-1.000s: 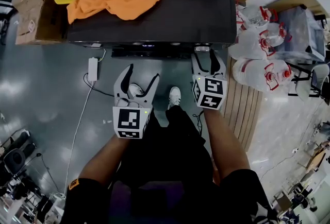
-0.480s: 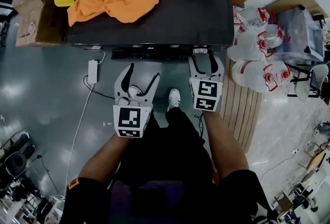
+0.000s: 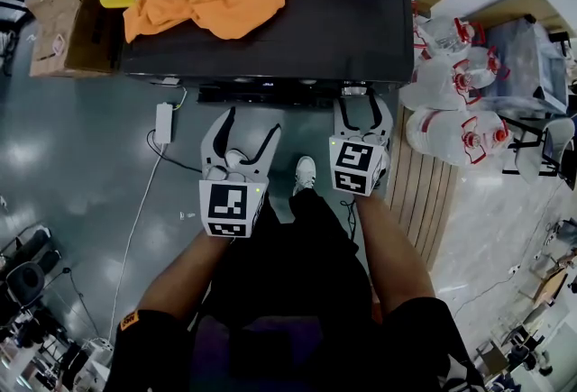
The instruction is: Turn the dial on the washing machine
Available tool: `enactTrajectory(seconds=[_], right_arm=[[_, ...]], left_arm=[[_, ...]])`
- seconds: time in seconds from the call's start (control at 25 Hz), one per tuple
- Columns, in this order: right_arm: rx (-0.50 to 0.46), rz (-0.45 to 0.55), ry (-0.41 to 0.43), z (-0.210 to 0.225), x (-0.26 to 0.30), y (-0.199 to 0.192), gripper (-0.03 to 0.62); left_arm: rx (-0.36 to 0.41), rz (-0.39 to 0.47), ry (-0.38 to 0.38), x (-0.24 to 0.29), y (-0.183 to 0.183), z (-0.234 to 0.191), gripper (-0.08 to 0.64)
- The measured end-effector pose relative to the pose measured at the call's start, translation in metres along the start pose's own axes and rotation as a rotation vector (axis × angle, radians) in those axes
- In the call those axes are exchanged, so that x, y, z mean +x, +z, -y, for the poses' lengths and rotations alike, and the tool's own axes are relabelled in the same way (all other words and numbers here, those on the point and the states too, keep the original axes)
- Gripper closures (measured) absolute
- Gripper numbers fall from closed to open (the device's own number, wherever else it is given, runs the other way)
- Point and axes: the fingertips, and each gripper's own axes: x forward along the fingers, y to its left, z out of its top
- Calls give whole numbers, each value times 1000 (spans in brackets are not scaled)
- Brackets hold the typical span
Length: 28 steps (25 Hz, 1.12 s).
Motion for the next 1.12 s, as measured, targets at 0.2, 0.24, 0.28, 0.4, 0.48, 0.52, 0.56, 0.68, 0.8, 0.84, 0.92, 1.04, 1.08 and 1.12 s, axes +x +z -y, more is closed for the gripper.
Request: enactTrajectory(seconds=[0.2,0.24,0.28,0.4,0.48,0.52,0.56,0.68,0.8,0.84,0.92,1.04,1.08,1.12], right_arm=[[219,20,75,4,1,-5,316],[280,25,99,6,1,-6,316],[339,30,123,7,1,-6,316],[454,37,175,9,1,-7,316],[468,36,183,10,1,-7,316],[455,34,178,10,0,-8,315],[427,32,166,10,0,-7,314],[276,26,112,5,-3,-6,302],[84,9,48,1,-6,-3,299],[29,4,32,0,-6,-1,299],[-52,-3,12,-2,-6,1,299],[-73,-6,4,-2,-4,2,308],[-59,-6,6,-1,-3,2,319],[-36,-5,12,0,-3,2,319]], left_arm=[[0,-2,3,1,-2,-1,239],[-2,-3,4,2,-2,-1,239],[-5,-3,5,2,-3,-2,239],[-21,-8,9,4,-5,-4,239],[-30,-12,13,5,-7,-5,239],[-33,-12,15,5,-7,-5,239],[-35,-11,17,5,-6,-6,239],[-39,-7,22,5,-5,-7,239],[-40,-2,26,4,-3,-7,239],[-40,1,27,4,-3,-7,239],[-41,4,29,3,-2,-7,239],[-44,-1,32,2,-4,-8,239],[-45,-3,32,1,-4,-8,239],[-46,-4,33,1,-5,-8,239]])
